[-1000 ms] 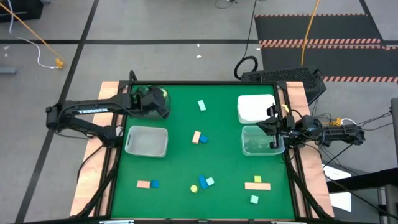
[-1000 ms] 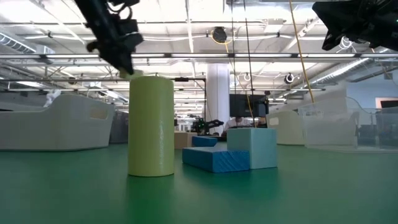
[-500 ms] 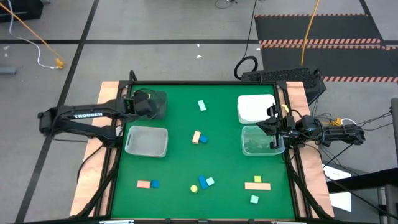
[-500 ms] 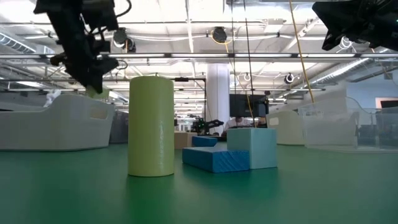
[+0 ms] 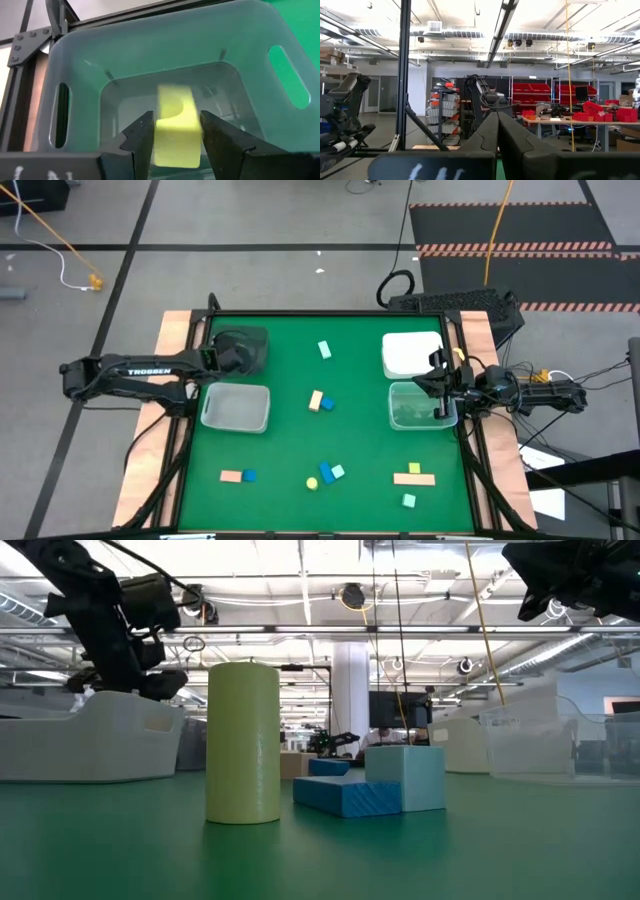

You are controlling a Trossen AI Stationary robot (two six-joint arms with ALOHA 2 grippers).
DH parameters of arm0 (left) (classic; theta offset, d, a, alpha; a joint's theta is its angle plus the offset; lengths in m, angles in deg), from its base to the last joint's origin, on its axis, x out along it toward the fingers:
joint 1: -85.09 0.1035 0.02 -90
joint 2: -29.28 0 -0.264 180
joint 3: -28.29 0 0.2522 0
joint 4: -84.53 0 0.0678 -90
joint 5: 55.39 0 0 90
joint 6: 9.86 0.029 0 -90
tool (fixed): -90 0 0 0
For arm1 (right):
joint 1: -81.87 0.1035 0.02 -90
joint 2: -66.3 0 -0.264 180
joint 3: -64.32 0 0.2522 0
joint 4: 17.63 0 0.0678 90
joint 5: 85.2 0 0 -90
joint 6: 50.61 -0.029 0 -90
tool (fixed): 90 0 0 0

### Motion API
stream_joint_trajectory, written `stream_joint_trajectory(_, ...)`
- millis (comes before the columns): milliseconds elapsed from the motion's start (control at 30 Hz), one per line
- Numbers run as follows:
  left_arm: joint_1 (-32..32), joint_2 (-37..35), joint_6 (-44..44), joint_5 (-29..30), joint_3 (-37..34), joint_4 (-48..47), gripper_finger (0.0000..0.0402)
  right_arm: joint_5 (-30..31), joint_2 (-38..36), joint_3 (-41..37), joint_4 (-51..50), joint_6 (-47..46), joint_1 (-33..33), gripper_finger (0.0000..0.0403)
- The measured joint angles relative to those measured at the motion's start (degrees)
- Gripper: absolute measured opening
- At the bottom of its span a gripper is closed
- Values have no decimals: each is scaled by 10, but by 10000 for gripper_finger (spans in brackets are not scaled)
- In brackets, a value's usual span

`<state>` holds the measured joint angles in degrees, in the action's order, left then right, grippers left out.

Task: Sort & place blocks by color
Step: Put the yellow arch block into the black transparent bin, then put the white rectangular block into the white bin

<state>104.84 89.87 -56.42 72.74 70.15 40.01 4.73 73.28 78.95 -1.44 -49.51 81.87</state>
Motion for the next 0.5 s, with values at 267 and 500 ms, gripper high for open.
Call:
stream_joint_trajectory(267,0,0,-2,0,0,16,173,0,0,0,0,0,0,0)
stream_joint_trajectory(500,-7,-27,60,-14,0,105,185,0,0,0,0,0,0,0)
